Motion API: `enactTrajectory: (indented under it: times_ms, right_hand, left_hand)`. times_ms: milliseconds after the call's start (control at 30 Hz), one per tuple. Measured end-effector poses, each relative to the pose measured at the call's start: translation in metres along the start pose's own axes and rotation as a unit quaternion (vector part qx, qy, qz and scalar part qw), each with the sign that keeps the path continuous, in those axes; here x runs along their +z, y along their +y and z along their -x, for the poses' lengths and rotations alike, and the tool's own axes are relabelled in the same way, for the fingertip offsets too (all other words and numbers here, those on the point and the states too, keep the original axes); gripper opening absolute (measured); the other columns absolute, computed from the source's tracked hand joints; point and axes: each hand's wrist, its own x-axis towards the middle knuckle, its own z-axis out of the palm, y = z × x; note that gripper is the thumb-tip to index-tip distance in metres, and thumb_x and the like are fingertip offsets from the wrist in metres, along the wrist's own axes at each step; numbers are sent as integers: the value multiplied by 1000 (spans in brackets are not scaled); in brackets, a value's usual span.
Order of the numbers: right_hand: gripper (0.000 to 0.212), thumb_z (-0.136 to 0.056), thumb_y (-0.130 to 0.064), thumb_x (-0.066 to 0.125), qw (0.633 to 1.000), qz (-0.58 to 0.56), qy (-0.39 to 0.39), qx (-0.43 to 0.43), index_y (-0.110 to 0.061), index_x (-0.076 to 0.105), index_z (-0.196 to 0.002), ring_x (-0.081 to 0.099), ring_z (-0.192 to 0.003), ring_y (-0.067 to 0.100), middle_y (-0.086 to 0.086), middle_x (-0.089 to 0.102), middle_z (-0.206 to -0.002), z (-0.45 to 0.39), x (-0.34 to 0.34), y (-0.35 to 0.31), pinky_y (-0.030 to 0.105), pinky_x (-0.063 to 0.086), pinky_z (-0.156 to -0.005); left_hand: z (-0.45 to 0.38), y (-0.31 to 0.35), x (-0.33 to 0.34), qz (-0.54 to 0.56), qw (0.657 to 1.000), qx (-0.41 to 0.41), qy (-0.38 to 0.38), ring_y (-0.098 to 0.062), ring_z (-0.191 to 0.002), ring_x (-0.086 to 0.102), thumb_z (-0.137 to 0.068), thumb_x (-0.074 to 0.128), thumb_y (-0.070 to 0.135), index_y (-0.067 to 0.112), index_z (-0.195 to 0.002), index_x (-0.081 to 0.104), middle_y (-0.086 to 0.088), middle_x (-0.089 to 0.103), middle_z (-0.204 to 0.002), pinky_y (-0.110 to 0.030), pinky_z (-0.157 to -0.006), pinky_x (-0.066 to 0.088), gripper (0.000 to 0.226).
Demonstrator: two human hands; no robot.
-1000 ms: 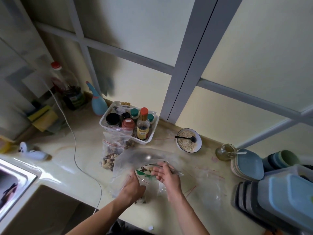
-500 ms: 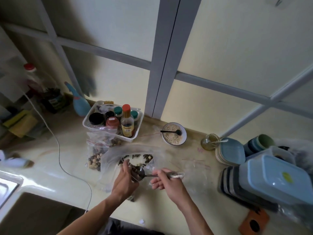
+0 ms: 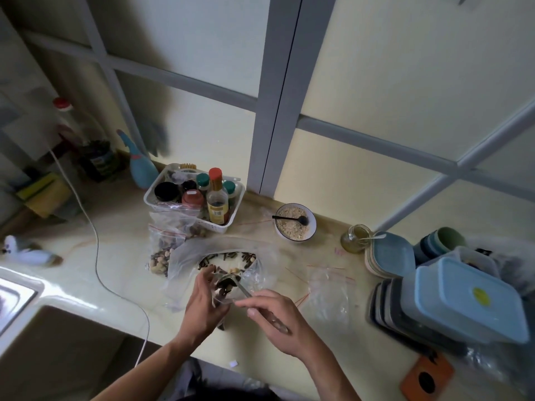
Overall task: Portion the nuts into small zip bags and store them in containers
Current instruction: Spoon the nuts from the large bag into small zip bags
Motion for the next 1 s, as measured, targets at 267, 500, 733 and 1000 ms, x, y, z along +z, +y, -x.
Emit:
enactTrajectory:
  times_ms: [267,500,733,1000]
  right_hand:
    - [29,-100,-24,54,997,-58,-24,41,-34,73,-120,72,-95,9,-7,67,-109,15,-5,0,30,52,-98]
    - [30,-102,-18,55,988,-148,3,54,-34,74,-119,75,-97,19,-2,69,-119,17,-3,3,33,53,-93]
    - [26,-104,-18,51,947,-294,118,62,-9,72,-115,74,-84,37,13,74,-108,7,-5,4,31,51,-75]
    - [28,-105,-23,50,930,-242,179,211,-12,74,-94,74,-67,25,12,77,-83,-28,16,18,29,47,-60]
  left_hand:
    - [7,-2,6,19,999,1,28,-10,-132,43,-79,82,14,18,-146,26,9,35,-144,-31,-103,49,87]
    - [11,-11,4,9,999,9,34,-6,-128,54,-77,81,16,26,-146,23,1,49,-140,-33,-93,57,91]
    - [24,-8,0,-6,997,-1,71,-5,-107,52,-79,80,20,21,-146,28,3,45,-125,-17,-80,49,85]
    - [37,-18,-37,-41,999,30,14,-6,-76,59,-85,66,35,40,-109,52,15,59,-83,-32,-68,54,28]
